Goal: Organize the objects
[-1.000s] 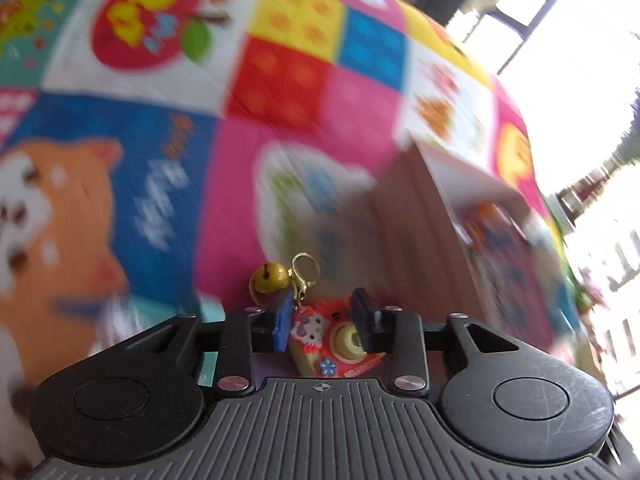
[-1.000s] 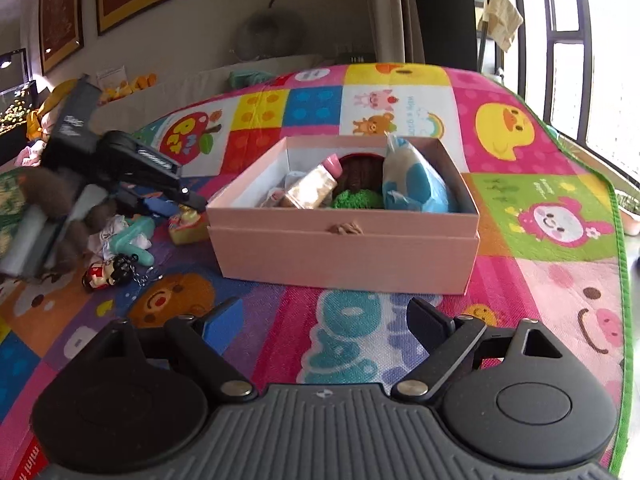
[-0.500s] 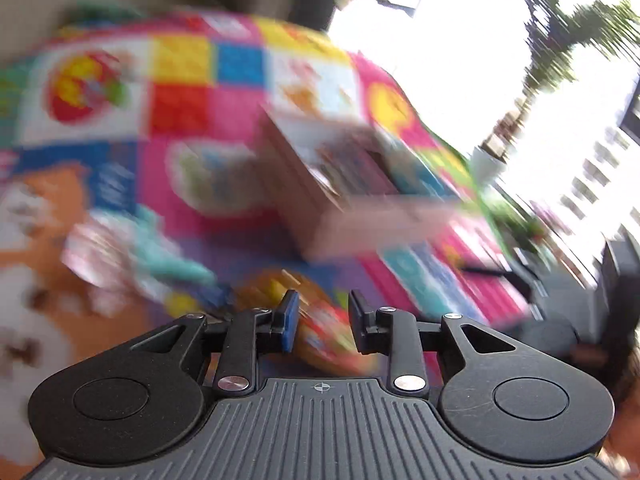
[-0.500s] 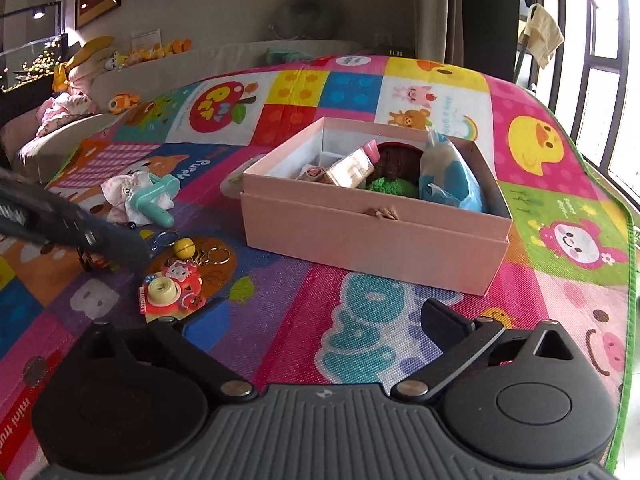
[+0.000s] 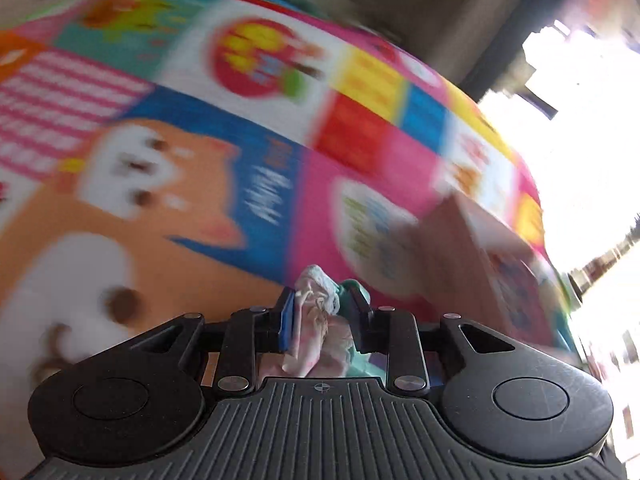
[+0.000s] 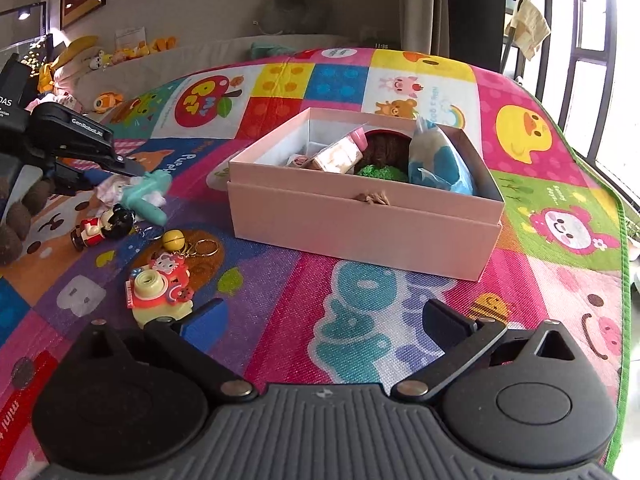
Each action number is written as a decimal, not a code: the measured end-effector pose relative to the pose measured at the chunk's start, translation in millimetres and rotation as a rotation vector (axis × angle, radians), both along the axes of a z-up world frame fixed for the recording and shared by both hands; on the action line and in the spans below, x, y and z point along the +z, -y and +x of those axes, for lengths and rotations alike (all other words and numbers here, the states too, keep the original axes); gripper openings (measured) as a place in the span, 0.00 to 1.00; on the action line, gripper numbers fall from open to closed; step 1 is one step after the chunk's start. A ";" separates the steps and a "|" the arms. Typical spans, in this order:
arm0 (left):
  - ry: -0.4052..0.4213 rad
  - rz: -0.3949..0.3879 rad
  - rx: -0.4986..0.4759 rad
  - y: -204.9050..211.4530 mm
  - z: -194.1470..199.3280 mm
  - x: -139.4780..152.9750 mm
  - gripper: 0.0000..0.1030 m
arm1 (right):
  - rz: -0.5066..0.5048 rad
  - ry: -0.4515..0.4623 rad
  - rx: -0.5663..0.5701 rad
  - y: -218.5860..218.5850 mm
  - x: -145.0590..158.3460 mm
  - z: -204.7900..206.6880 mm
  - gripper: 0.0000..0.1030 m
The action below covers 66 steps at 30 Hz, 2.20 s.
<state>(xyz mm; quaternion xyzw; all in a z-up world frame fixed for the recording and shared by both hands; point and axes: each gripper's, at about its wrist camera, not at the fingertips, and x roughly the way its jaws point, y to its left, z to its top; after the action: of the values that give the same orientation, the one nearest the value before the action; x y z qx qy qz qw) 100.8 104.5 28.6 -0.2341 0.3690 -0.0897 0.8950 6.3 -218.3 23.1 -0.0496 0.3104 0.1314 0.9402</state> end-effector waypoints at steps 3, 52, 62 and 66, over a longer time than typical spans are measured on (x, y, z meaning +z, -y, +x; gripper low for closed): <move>0.008 -0.040 -0.162 19.3 -11.5 3.5 0.29 | 0.027 -0.030 0.045 -3.4 2.4 -0.4 1.00; 0.280 0.580 -0.638 44.2 -71.0 18.5 0.30 | 0.004 -0.134 -0.036 10.7 -12.8 18.1 1.00; 0.199 0.727 -0.703 55.5 -60.6 8.4 0.35 | 0.003 -0.133 -0.035 10.6 -12.8 17.4 1.00; 0.176 0.675 -0.628 51.0 -46.0 -0.2 0.34 | 0.004 -0.133 -0.036 10.4 -12.9 17.5 1.00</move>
<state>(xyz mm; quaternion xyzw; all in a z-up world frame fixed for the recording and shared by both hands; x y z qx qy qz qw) 54.7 53.5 28.4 0.2017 0.3531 -0.2505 0.8786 23.8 -228.8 10.3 -0.0336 0.3729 0.1183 0.9197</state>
